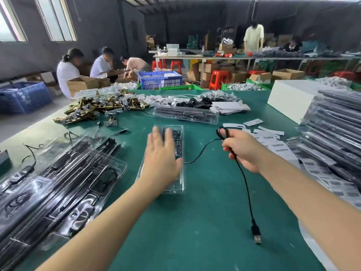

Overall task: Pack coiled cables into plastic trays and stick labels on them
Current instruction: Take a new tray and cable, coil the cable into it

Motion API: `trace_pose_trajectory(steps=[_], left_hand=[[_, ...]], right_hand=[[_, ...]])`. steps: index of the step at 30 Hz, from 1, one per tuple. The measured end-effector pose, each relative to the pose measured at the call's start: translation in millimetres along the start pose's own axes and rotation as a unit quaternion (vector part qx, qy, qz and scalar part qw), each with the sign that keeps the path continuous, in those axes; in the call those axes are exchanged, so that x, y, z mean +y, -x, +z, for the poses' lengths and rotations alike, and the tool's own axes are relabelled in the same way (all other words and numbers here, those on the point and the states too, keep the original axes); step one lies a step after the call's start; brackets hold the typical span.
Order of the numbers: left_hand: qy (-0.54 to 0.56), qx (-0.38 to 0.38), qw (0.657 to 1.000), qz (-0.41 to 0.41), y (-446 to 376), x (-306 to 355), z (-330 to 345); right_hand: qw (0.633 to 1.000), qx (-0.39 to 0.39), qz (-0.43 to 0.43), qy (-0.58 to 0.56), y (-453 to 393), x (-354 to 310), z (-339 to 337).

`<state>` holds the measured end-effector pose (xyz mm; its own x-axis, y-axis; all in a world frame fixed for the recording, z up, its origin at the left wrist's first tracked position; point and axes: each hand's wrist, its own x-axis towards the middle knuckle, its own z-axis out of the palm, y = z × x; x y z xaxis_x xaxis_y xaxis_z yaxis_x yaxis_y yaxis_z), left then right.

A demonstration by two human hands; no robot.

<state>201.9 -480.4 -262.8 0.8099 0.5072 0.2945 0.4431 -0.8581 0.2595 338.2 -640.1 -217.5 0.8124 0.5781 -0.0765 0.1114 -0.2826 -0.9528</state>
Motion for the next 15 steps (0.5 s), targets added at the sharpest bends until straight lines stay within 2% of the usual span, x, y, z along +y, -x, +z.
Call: trace_pose_trajectory(steps=[1,3,5,7,9,11,12,15], left_hand=[[0.048,0.047,0.995,0.08,-5,12,-1],[0.055,0.109,0.968,0.219,-17,35,-7],[0.015,0.129,0.948,0.29,-29,49,-9],[-0.029,0.125,0.953,0.276,-37,53,-9],[-0.016,0.117,0.972,0.205,-41,52,-5],[0.086,0.103,0.984,0.117,-40,48,1],[0.146,0.089,0.981,0.087,-39,46,5],[0.321,-0.013,0.947,0.015,-33,44,19]], right_hand=[[0.997,-0.016,-0.05,0.053,1,-4,3],[0.987,-0.031,-0.126,0.094,2,-9,6],[0.983,-0.027,-0.169,0.07,4,-11,5],[0.981,-0.039,-0.183,0.058,8,-9,0],[0.979,-0.054,-0.166,0.103,13,4,-6],[0.972,-0.028,-0.153,0.176,18,27,-10],[0.973,0.002,-0.157,0.169,18,39,-10],[0.982,0.11,-0.155,0.019,14,67,-5]])
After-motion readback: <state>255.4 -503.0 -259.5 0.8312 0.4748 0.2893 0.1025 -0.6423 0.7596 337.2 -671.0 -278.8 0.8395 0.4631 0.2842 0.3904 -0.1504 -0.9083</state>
